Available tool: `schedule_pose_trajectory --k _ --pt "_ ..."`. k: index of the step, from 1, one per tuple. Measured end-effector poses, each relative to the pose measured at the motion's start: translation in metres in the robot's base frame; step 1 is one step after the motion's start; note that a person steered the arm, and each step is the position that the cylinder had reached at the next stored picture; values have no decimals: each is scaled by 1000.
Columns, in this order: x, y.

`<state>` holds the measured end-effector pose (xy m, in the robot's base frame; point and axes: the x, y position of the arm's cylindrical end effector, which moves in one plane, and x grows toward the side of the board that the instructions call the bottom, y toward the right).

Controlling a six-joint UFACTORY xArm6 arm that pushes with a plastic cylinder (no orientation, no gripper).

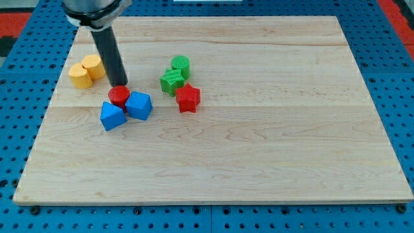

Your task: Separate the yellow hexagon from the yellow heart

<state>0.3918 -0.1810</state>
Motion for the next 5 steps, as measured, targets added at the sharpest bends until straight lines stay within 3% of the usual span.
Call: schedule_pose_trajectory --k 2,3,5 --pt "21 -59" --pt "7 -85" --pt "-17 -44"
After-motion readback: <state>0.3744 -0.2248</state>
